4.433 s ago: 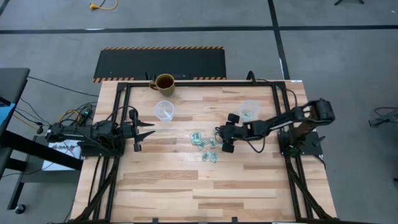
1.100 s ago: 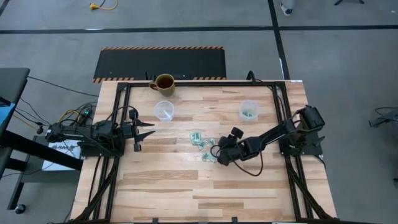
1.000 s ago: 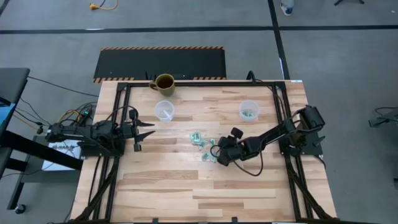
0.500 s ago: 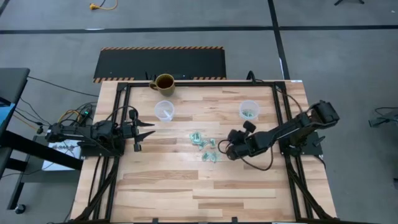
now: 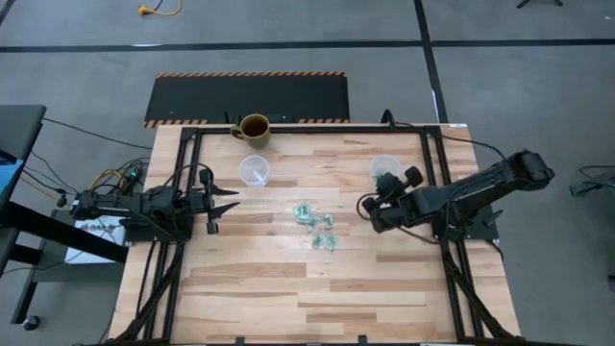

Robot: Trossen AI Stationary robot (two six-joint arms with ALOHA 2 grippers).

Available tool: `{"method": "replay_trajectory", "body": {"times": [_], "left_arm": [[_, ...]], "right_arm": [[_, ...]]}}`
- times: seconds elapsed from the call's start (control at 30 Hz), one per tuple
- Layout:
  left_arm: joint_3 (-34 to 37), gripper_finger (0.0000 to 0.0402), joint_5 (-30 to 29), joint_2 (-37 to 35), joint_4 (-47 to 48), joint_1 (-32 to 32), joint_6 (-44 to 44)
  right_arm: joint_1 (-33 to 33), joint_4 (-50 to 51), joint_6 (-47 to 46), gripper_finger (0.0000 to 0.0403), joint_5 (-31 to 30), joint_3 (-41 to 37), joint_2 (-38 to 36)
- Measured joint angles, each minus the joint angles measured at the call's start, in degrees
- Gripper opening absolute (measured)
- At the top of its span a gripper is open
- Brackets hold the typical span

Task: Pick and place items into bin
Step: Put the stevia packet into the right transparent bin

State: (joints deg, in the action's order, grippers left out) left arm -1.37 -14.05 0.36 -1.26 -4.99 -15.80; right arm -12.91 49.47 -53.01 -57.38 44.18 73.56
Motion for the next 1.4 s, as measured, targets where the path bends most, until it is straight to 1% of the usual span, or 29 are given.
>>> {"method": "replay_trajectory", "body": {"times": [0.1, 0.2, 0.33, 0.43, 0.6, 0.77, 1.23, 1.33, 1.4], "left_arm": [[0.0, 0.0121, 0.0, 0.0, 0.0, 0.0, 0.5], [0.0, 0.0121, 0.0, 0.0, 0.0, 0.0, 0.1], [0.0, 0.0121, 0.0, 0.0, 0.0, 0.0, 0.5], [0.0, 0.0121, 0.0, 0.0, 0.0, 0.0, 0.1], [0.0, 0.0121, 0.0, 0.0, 0.0, 0.0, 0.5], [0.0, 0.0121, 0.0, 0.0, 0.0, 0.0, 0.5], [0.0, 0.0121, 0.0, 0.0, 0.0, 0.0, 0.4], [0.0, 0.0121, 0.0, 0.0, 0.0, 0.0, 0.3], [0.0, 0.0121, 0.0, 0.0, 0.0, 0.0, 0.0]], "right_arm": [[2.4, 2.1, 0.0, 0.0027, 0.0, 0.0, -0.5], [4.9, 4.2, -0.6, 0.0021, 0.0, 0.0, -0.5], [7.5, 4.6, -0.6, 0.0016, 0.3, 0.0, 0.0], [8.5, 4.5, -0.6, 0.0028, 0.4, 0.0, 0.0], [8.4, 4.5, -0.6, 0.006, 0.5, 0.0, 0.0], [8.4, 4.5, -0.6, 0.0075, 0.5, 0.0, 0.0], [8.0, 2.8, -1.0, 0.0077, 2.1, -2.4, 0.0], [6.0, -0.8, 0.3, 0.0077, 1.9, -2.5, 0.0], [4.0, -5.6, 4.6, 0.0077, 1.8, -2.5, 0.0]]}}
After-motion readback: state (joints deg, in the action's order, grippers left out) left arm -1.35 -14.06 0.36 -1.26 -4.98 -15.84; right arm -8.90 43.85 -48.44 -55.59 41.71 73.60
